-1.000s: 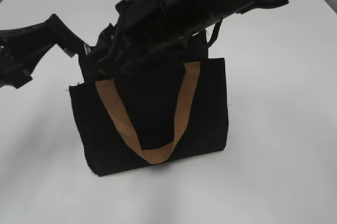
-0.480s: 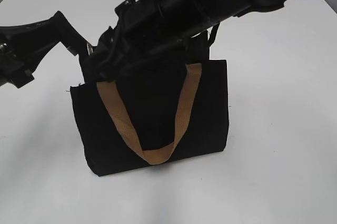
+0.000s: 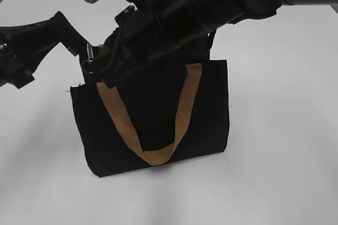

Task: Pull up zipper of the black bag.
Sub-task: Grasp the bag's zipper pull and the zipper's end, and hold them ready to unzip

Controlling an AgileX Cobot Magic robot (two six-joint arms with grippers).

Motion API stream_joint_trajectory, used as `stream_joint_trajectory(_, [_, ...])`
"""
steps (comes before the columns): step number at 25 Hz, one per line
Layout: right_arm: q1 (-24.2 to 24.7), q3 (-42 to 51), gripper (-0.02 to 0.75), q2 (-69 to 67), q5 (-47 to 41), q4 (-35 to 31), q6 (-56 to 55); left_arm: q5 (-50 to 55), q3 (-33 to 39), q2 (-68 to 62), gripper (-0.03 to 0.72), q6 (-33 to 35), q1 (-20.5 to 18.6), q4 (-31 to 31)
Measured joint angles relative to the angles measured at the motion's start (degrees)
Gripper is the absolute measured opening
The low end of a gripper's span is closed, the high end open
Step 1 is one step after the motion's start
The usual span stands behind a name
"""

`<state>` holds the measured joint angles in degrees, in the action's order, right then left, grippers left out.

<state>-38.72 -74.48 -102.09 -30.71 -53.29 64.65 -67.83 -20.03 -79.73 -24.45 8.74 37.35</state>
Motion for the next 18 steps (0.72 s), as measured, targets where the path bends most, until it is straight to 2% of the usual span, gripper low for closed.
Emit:
stream_joint_trajectory(4, [0.0,0.0,-0.001,0.0,0.0,0.0,0.1,0.0,0.0,0.0,0.004,0.0,0.0,0.0])
stream_joint_trajectory(7, [0.0,0.0,-0.001,0.0,0.1,0.3,0.2,0.0,0.0,0.0,0.004,0.0,0.0,0.1])
stream_joint_trajectory(14, [0.0,0.0,-0.001,2.0,-0.1,7.8,-1.4,0.0,0.0,0.0,0.004,0.0,0.0,0.1])
stream_joint_trajectory(18, [0.0,0.0,-0.001,2.5,-0.1,9.0,-1.9,0.0,0.0,0.0,0.004,0.0,0.0,0.1])
